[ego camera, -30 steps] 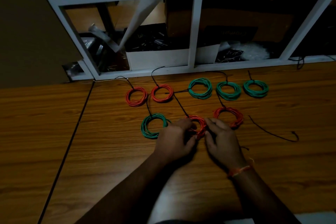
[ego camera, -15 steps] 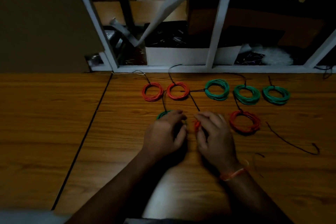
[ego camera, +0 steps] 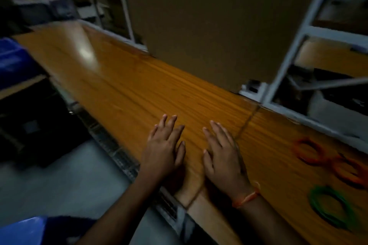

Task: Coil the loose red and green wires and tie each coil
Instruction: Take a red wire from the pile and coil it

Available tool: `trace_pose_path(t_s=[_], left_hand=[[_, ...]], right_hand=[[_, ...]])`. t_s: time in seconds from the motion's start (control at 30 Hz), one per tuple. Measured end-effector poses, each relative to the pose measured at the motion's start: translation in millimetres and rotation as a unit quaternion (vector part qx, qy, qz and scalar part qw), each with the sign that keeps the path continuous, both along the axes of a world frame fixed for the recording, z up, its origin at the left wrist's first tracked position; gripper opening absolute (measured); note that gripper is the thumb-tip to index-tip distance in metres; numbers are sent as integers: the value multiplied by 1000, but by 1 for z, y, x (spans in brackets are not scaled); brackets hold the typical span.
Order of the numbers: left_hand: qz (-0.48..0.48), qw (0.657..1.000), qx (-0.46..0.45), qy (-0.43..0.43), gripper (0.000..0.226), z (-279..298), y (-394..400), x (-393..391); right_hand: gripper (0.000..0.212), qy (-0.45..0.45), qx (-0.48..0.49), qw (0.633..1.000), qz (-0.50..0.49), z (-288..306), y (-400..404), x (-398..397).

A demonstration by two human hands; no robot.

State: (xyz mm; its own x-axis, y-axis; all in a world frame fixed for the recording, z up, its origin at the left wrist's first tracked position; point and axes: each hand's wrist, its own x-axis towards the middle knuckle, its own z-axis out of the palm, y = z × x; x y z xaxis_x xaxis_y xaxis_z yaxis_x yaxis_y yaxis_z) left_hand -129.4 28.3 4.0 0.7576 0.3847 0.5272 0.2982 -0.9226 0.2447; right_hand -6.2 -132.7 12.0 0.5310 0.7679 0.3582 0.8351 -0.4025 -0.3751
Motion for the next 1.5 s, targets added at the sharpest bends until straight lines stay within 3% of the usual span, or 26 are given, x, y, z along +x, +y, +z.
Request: trace_pose_path(t_s=[0.2,0.47,0.9,1.37,1.43,1.5], left_hand=[[113,993,-21,-1,45,19,130,-103],[136,989,-56,-11,41,26,255,-144],[94,992,-62,47,34,10,468,-45],[10,982,-108,155,30,17,613,91],[-3,979,-111,169,31,17,631,110],[-14,976,-117,181,33,18,648,130]], right_hand=[[60,32,3,998,55,1,149,-51],[54,48,-1,996,71,2,280,-74],[49,100,-1,995,-8,-18,491,31],[49,307,-51,944,-107,-22,670,138],[50,341,-33,934,-102,-22,678,141],[37,363,11,925,-113,-18,675,137]])
